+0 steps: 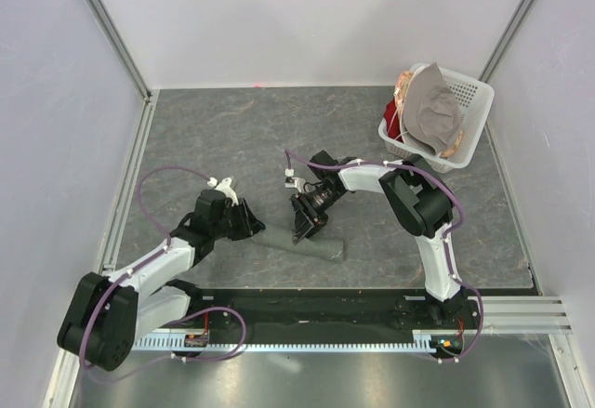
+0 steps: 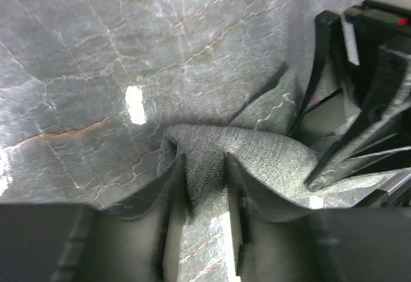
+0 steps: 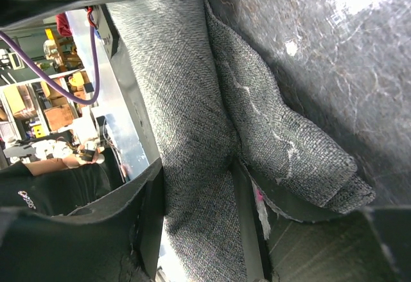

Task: Fold the napkin, place the utensils inside, and roll it up
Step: Roll the napkin with the utensil

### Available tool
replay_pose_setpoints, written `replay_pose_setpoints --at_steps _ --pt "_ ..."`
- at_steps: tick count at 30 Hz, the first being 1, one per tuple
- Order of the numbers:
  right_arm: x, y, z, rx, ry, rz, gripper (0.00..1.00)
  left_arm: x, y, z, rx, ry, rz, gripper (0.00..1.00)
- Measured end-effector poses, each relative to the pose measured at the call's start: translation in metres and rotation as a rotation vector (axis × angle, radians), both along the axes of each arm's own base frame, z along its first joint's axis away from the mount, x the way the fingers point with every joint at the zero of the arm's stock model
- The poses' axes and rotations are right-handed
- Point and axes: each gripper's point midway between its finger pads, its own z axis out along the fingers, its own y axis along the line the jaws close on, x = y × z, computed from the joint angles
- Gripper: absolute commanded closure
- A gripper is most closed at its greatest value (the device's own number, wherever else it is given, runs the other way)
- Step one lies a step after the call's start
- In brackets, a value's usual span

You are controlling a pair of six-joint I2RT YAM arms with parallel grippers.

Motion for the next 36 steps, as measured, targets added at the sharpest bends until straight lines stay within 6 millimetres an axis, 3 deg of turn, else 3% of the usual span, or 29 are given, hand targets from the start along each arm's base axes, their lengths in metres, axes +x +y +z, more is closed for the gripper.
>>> replay_pose_setpoints --at_steps 2,8,14,18,21,24,30,36 --pt "0.0 0.0 0.0 0.0 0.003 -0.001 0.43 -0.002 -0.001 -0.006 -0.004 0.019 -0.003 0.82" --pt "0.001 0.0 0.005 -0.012 0.005 -0.016 0.34 -0.003 -0.004 -0.012 -0.016 0.045 -0.007 0.98" --pt "0.023 -0.006 0.016 -0.102 -0.211 -0.058 0.26 0.001 -0.006 -0.011 -0.004 0.077 -0.007 0.98" --pt "0.039 -0.012 0.046 -0.125 -0.44 -0.1 0.23 0.004 -0.007 -0.011 0.017 0.131 -0.006 0.98" --pt "0.036 -0.012 0.068 -0.115 -0.601 -0.11 0.22 0.004 -0.007 -0.012 0.034 0.174 -0.005 0.98" --pt "0.022 -0.003 0.078 -0.123 -0.761 -0.077 0.22 0.005 -0.007 -0.012 0.05 0.214 -0.004 0.98" --pt "-0.014 0.013 0.06 -0.181 -0.964 0.053 0.21 0.005 -0.007 -0.012 0.071 0.267 -0.004 0.98" --pt "-0.009 0.01 0.041 -0.262 -1.069 0.097 0.22 0.004 -0.007 -0.012 0.073 0.288 -0.008 0.98"
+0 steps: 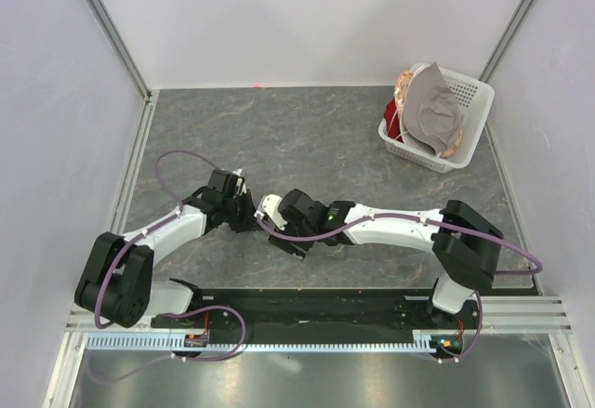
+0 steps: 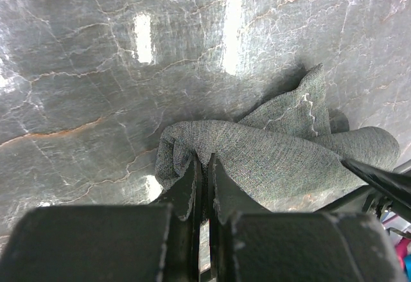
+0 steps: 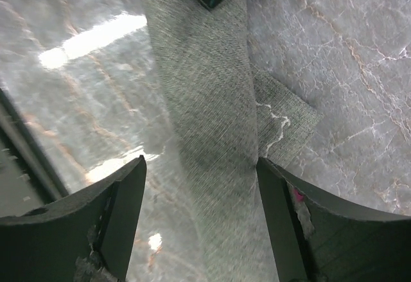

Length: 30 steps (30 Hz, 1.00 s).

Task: Fold the napkin, place the utensils inside, and roll it up
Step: Roll the napkin with the utensil

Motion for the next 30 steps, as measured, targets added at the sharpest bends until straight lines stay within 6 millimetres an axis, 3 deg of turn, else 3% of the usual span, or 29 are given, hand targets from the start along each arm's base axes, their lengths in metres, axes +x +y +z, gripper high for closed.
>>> replay_pose_setpoints --at_steps 4,12,17,18,21,22,23,25,30 --pt "0.005 -0.004 -0.017 -0.054 -0.023 0.004 0.23 -0.001 0.0 0.0 0.0 0.007 -0.002 0.98" --pt "0.009 -0.007 -0.031 -0.103 -0.041 0.028 0.25 -0.003 0.0 0.001 0.003 0.019 -0.01 0.98" --pt "0.009 -0.009 -0.042 -0.122 -0.018 0.038 0.34 -0.002 -0.001 0.002 0.006 0.017 -0.022 0.93" --pt "0.009 -0.009 -0.044 -0.123 -0.011 0.04 0.36 -0.002 -0.001 0.003 0.006 0.016 -0.026 0.9" --pt "0.009 -0.009 -0.049 -0.105 0.037 0.046 0.44 0.0 -0.001 0.005 0.008 0.007 -0.036 0.64" --pt "0.008 -0.009 -0.049 -0.094 0.057 0.049 0.46 0.001 -0.001 0.005 0.009 0.003 -0.037 0.49" --pt "0.008 -0.009 -0.05 -0.084 0.077 0.052 0.47 0.001 -0.001 0.006 0.01 -0.002 -0.037 0.44" --pt "0.008 -0.009 -0.05 -0.061 0.113 0.055 0.49 0.002 0.0 0.009 0.012 -0.015 -0.035 0.35" --pt "0.007 -0.007 -0.048 0.026 0.247 0.063 0.51 0.009 0.005 0.022 0.027 -0.081 -0.008 0.32"
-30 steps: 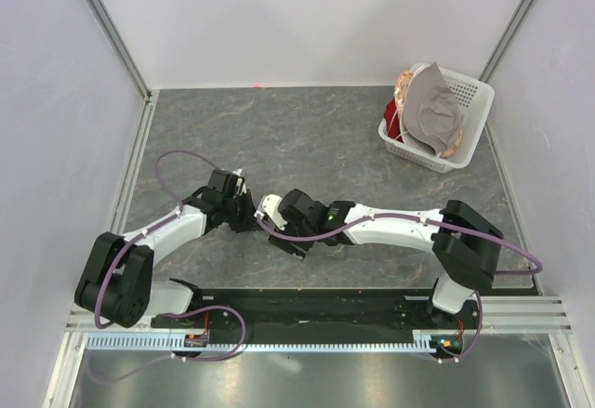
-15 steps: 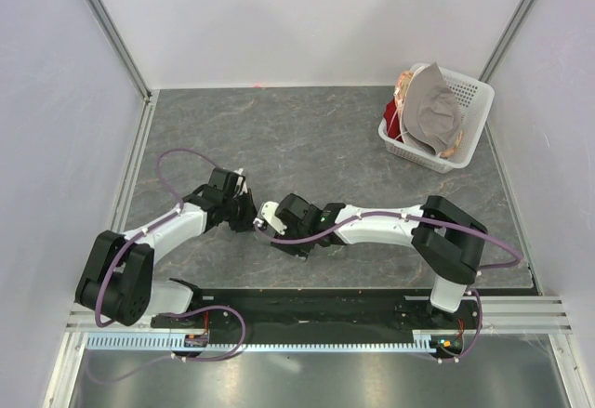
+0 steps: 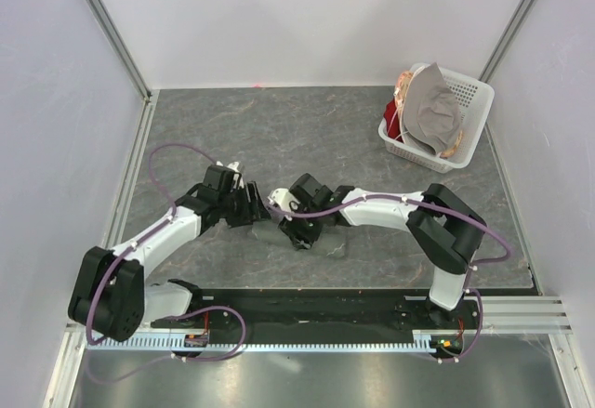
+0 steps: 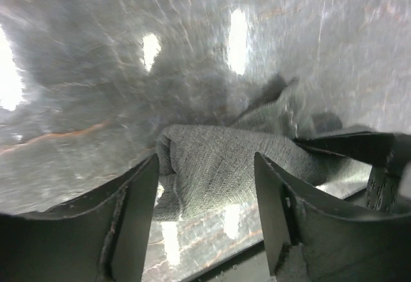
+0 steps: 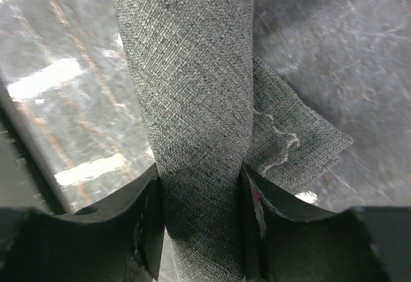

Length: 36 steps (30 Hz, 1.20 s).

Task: Fold the napkin, place the utensils inside, and roll it up
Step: Roll the napkin with the utensil

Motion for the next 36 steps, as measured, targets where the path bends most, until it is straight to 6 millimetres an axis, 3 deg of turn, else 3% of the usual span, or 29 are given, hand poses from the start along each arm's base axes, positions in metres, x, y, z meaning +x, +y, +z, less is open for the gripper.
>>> replay_pose_setpoints --at_steps 9,18,29,34,36 --pt "-0.007 0.009 0.004 0.148 0.331 0.001 0.52 0.001 0.015 0.023 0.017 -0.136 0.055 0.34" --pt "-0.007 0.008 0.004 0.257 0.644 -0.031 0.52 -0.019 0.017 0.001 -0.006 -0.1 0.05 0.38" --pt "-0.015 0.006 0.003 0.301 0.836 -0.039 0.52 -0.021 0.01 -0.01 -0.062 -0.136 0.04 0.47" --pt "-0.014 0.005 0.004 0.306 0.864 -0.046 0.47 -0.023 0.008 -0.017 -0.077 -0.142 0.03 0.63" --pt "-0.014 0.006 0.005 0.3 0.873 -0.056 0.4 -0.022 0.008 -0.018 -0.082 -0.151 0.029 0.73"
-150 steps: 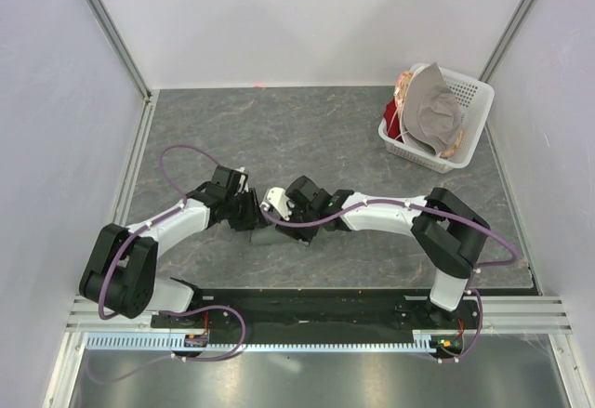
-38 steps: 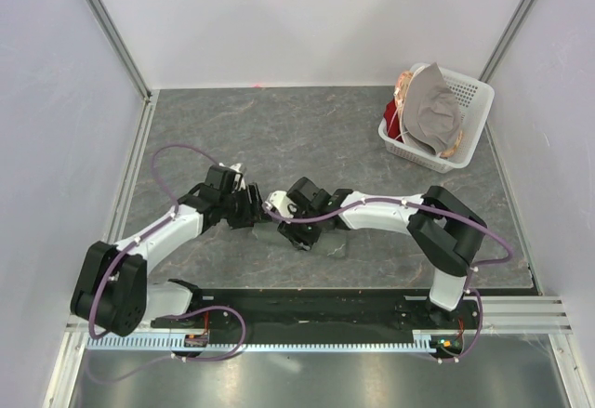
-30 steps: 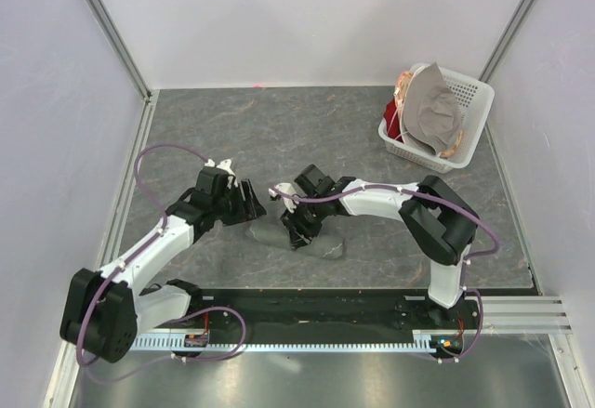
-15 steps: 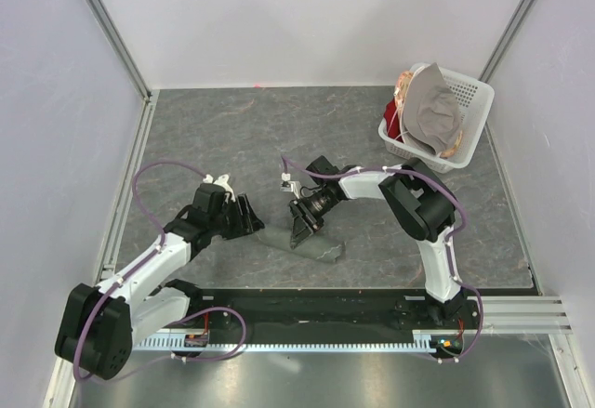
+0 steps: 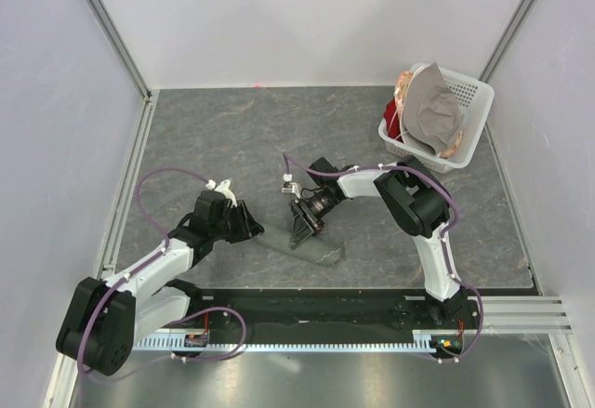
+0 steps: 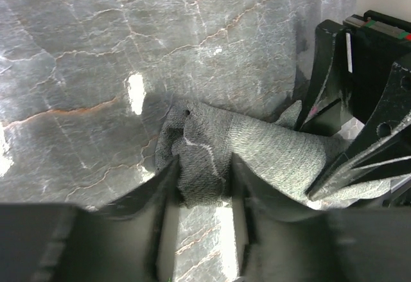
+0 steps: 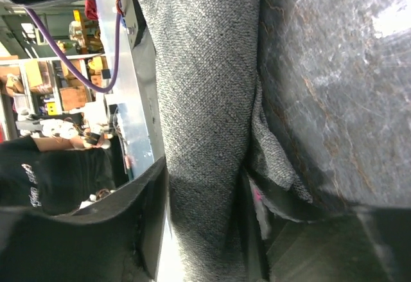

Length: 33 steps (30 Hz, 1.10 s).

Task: Fold the napkin, place the utensils inside, and roll it up
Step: Roll the napkin with the utensil

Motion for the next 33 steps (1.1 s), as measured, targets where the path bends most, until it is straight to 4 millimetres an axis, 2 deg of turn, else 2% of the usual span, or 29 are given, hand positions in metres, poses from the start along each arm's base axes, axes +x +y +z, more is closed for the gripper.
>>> replay_pose_setpoints --at_steps 4,8,10,13,16,18,21,24,28,33 --pt "0.002 0.0 0.007 -0.027 -0.014 -0.018 0.32 0.002 -0.002 0.001 -0.011 -0.014 -0.005 0.88" --pt "0.026 -0.006 0.017 -0.115 -0.233 -0.083 0.29 0.003 -0.003 0.001 -0.013 -0.019 -0.003 0.93" --pt "0.041 -0.01 0.029 -0.147 -0.365 -0.124 0.28 0.003 -0.002 0.0 -0.01 -0.008 -0.002 0.97" --pt "0.056 -0.017 0.061 -0.172 -0.6 -0.189 0.25 0.005 -0.003 -0.001 0.002 0.018 0.003 0.98" --pt "0.053 -0.012 0.09 -0.18 -0.825 -0.208 0.23 0.01 -0.002 0.002 0.022 0.052 0.011 0.98" --pt "0.042 -0.001 0.097 -0.197 -0.951 -0.188 0.22 0.013 -0.002 0.004 0.037 0.071 0.018 0.98" --pt "0.022 0.009 0.083 -0.257 -1.076 -0.135 0.22 0.015 -0.002 0.007 0.052 0.101 0.019 0.98" --pt "0.009 0.006 0.065 -0.333 -1.158 -0.085 0.22 0.014 -0.002 0.006 0.063 0.132 0.018 0.98" --pt "0.007 0.002 0.048 -0.404 -1.233 -0.053 0.21 0.014 -0.003 0.005 0.07 0.161 0.017 0.98" --pt "0.014 0.001 0.034 -0.446 -1.272 -0.035 0.22 0.013 -0.005 0.003 0.064 0.186 0.006 0.98"
